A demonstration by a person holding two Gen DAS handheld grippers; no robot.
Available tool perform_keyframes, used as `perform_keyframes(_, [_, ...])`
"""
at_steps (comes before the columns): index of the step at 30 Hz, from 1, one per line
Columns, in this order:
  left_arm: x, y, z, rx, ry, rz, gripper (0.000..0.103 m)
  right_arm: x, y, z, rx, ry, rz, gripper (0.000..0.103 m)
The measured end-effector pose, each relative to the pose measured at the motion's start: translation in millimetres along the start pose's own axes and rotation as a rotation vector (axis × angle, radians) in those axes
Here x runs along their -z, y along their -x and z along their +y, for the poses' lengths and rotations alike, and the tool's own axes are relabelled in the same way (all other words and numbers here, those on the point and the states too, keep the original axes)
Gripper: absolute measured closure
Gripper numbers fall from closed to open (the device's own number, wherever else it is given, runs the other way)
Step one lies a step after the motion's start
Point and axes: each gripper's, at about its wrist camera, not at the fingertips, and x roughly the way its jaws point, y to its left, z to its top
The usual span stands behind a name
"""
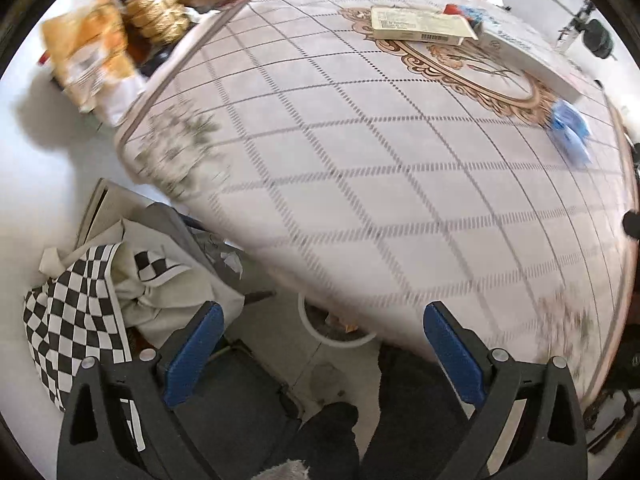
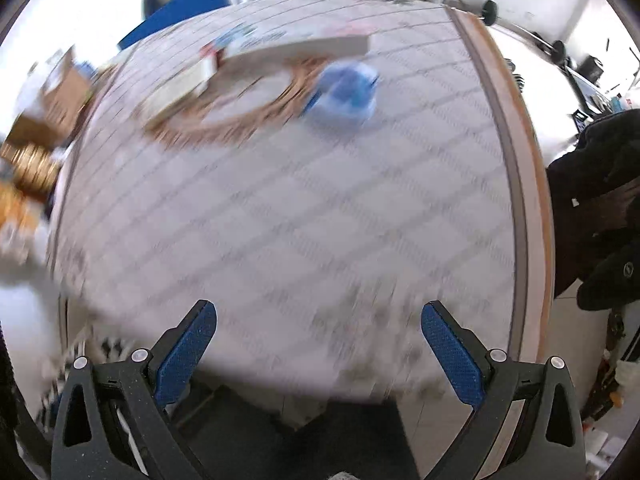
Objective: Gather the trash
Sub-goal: 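Grasp a white medicine box with the left tool while the right tool grasps a clear plastic bag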
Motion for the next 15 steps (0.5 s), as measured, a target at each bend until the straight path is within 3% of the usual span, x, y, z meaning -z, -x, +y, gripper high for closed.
perform_keyframes(7, [-91,-47,-44,-0.023,0.069,0.125,0.001,-127,-89,-28,0.022,-0.097,0.090,0.000])
perform_keyframes(13, [-161,-64,-64,0.018,0.175,0.184,0.001,-182,-141,-17,0.020,-0.094,0.171,0.026])
perform_keyframes(14, [-169,-64,-65,0.033,0.199,0.193,0.001,-186,-143,-14,0.038,-0.089,0.176,0.033])
perform_keyframes(15, [-186,-66,-65,0.068,0.247,0.211,0.001,-193,-142,-9,0.041,-0.086,0.172,0.049])
